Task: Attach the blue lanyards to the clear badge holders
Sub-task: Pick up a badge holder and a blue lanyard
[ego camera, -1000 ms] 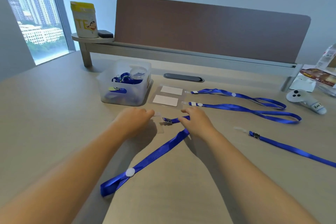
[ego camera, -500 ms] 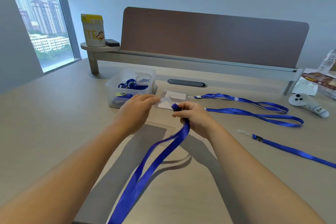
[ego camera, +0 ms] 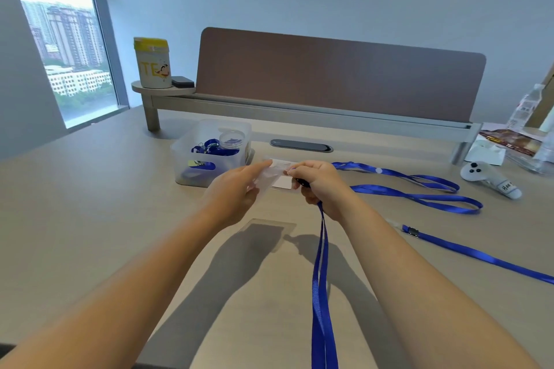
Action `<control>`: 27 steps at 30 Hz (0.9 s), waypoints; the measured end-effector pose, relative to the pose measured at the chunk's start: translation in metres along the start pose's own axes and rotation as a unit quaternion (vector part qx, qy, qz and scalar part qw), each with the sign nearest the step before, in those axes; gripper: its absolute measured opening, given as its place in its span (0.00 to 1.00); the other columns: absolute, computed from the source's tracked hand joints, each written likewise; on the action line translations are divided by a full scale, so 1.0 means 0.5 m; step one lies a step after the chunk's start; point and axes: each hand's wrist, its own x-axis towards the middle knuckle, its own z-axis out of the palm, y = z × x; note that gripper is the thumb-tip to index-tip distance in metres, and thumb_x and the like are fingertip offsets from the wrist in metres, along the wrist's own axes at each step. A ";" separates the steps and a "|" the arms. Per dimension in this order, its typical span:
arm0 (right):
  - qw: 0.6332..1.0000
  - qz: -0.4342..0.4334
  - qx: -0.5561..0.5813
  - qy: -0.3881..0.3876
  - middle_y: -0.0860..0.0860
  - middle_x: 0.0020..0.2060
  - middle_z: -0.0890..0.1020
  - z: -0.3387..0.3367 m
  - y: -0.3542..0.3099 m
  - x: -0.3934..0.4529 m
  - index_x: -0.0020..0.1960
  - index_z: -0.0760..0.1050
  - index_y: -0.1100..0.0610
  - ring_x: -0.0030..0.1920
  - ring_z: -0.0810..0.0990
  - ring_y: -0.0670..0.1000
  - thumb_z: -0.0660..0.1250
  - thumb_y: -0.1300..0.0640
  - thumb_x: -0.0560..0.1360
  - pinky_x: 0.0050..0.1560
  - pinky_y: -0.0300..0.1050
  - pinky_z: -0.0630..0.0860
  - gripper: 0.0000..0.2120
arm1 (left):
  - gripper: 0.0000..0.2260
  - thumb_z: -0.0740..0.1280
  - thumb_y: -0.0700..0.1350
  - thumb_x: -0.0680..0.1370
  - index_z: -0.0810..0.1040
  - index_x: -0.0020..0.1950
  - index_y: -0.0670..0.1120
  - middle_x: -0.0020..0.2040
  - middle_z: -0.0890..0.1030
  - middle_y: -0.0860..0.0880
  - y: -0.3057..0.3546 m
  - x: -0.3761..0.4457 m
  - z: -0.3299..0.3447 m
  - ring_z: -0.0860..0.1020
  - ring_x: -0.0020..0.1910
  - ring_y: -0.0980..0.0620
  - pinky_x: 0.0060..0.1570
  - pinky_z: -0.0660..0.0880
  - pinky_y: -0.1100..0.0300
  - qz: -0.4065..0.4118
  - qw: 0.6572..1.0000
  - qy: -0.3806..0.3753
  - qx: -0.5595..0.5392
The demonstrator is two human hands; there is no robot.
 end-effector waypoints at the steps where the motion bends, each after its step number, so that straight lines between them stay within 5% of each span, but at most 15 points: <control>1: 1.000 -0.004 -0.009 0.003 0.51 0.29 0.71 -0.001 -0.001 -0.003 0.40 0.74 0.58 0.25 0.62 0.46 0.62 0.61 0.76 0.23 0.34 0.59 0.07 | 0.24 0.63 0.38 0.75 0.62 0.70 0.49 0.64 0.75 0.45 0.005 -0.004 -0.002 0.76 0.60 0.46 0.61 0.72 0.53 -0.004 1.000 -0.002 -0.018; 5: 0.997 -0.051 -0.058 0.026 0.50 0.32 0.72 -0.004 -0.004 -0.013 0.49 0.74 0.58 0.29 0.66 0.45 0.66 0.60 0.74 0.30 0.34 0.63 0.04 | 0.18 0.60 0.36 0.76 0.68 0.66 0.44 0.60 0.77 0.41 0.018 -0.010 -0.012 0.76 0.56 0.45 0.54 0.75 0.57 -0.021 0.995 0.023 -0.091; 8: 0.986 -0.103 -0.125 0.036 0.49 0.34 0.74 -0.010 -0.006 -0.019 0.46 0.74 0.56 0.34 0.70 0.46 0.67 0.60 0.73 0.37 0.38 0.70 0.03 | 0.13 0.57 0.35 0.77 0.71 0.60 0.41 0.58 0.78 0.40 0.024 -0.005 -0.025 0.75 0.51 0.47 0.42 0.74 0.59 -0.043 0.991 0.045 -0.116; 11: 0.972 -0.117 -0.203 0.026 0.47 0.34 0.75 -0.011 -0.012 -0.023 0.47 0.77 0.59 0.37 0.72 0.46 0.65 0.60 0.74 0.41 0.41 0.72 0.04 | 0.09 0.56 0.36 0.77 0.72 0.54 0.40 0.55 0.79 0.40 0.028 0.003 -0.038 0.71 0.46 0.50 0.46 0.72 0.54 -0.050 0.994 0.050 -0.080; 16: 0.963 -0.085 -0.256 -0.002 0.50 0.34 0.74 -0.004 -0.024 -0.033 0.49 0.77 0.64 0.33 0.71 0.45 0.59 0.58 0.77 0.36 0.38 0.70 0.11 | 0.09 0.56 0.39 0.77 0.74 0.52 0.41 0.53 0.79 0.42 0.026 0.013 -0.043 0.68 0.44 0.51 0.58 0.67 0.50 -0.054 0.996 0.058 -0.030; 21: 0.978 -0.040 -0.205 -0.017 0.50 0.31 0.73 0.000 -0.028 -0.037 0.36 0.72 0.57 0.29 0.70 0.45 0.57 0.59 0.79 0.30 0.35 0.69 0.14 | 0.13 0.63 0.44 0.76 0.71 0.58 0.43 0.59 0.76 0.43 0.017 0.017 -0.031 0.74 0.54 0.47 0.62 0.70 0.44 -0.069 0.994 0.047 -0.074; 27: 0.995 -0.003 -0.097 0.001 0.52 0.29 0.73 0.010 -0.025 -0.031 0.34 0.73 0.59 0.26 0.67 0.46 0.58 0.60 0.78 0.22 0.31 0.66 0.15 | 0.12 0.64 0.45 0.74 0.76 0.54 0.40 0.54 0.80 0.42 0.026 0.010 -0.021 0.73 0.47 0.54 0.48 0.71 0.61 0.008 0.990 0.080 -0.120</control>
